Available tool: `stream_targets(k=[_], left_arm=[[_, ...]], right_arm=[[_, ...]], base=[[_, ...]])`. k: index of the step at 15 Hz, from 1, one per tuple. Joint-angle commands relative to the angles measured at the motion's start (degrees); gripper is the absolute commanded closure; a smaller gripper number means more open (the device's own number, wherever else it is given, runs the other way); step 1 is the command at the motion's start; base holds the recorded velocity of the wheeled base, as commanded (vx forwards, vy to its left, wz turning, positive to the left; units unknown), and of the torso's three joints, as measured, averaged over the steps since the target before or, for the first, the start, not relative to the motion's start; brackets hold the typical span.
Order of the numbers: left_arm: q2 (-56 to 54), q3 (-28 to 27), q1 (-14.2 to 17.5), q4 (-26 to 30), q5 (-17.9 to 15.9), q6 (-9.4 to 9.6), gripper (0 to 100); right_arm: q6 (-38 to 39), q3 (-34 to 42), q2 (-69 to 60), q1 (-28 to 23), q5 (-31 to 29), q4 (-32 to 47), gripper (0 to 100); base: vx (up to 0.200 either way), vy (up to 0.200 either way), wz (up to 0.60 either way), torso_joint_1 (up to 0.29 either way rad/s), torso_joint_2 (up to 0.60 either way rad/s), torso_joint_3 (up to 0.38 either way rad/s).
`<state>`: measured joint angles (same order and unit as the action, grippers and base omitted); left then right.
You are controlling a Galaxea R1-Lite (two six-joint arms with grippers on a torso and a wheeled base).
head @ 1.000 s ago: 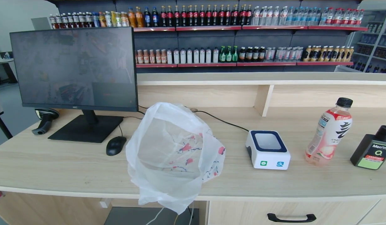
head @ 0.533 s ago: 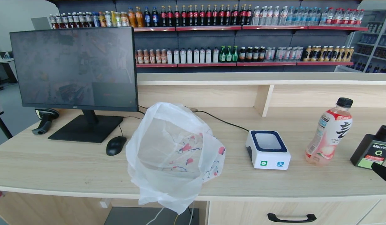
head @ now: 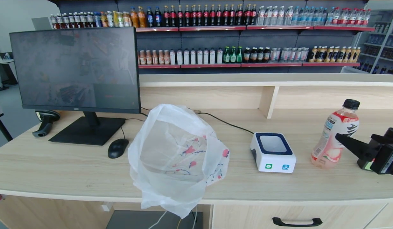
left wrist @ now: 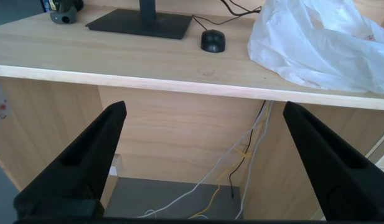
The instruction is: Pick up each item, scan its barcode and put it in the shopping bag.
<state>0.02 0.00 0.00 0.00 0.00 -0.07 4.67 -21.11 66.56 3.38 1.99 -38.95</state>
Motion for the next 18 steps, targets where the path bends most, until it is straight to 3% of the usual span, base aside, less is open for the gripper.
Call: stream_targets(k=[1, 2, 5, 9, 15, 18], left_arm=[[0.0, 0.0, 0.0, 0.0, 0.0, -0.01, 0], [0.0, 0.0, 0.0, 0.0, 0.0, -0.01, 0], [0.0, 0.0, 0.0, 0.0, 0.0, -0.01, 0], [0.0, 0.0, 0.0, 0.0, 0.0, -0.01, 0], [0.0, 0.0, 0.0, 0.0, 0.0, -0.01, 0], [0.0, 0.0, 0.0, 0.0, 0.0, -0.01, 0]], right_arm=[[-0.7, -1.0, 5.7, -0.1, -1.0, -0.7, 0], [-0.6, -1.1, 6.6, -0.4, -1.0, -1.0, 0], [-1.2, -0.9, 11.0, -7.4, -2.3, -5.6, 0], [-1.9, 0.9, 13.8, -7.4, -2.3, -11.9, 0], [-2.6, 5.9, 24.6, -7.4, -2.0, -31.3, 0], [-2.6, 7.1, 25.1, -7.4, -2.0, -32.4, 0]], base=[[0.0, 0.0, 0.0, 0.0, 0.0, 0.0], [0.0, 0.0, 0.0, 0.0, 0.0, 0.0], [0.0, 0.0, 0.0, 0.0, 0.0, 0.0], [0.0, 0.0, 0.0, 0.0, 0.0, 0.0], [0.0, 0.0, 0.0, 0.0, 0.0, 0.0], [0.0, 0.0, 0.0, 0.0, 0.0, 0.0]])
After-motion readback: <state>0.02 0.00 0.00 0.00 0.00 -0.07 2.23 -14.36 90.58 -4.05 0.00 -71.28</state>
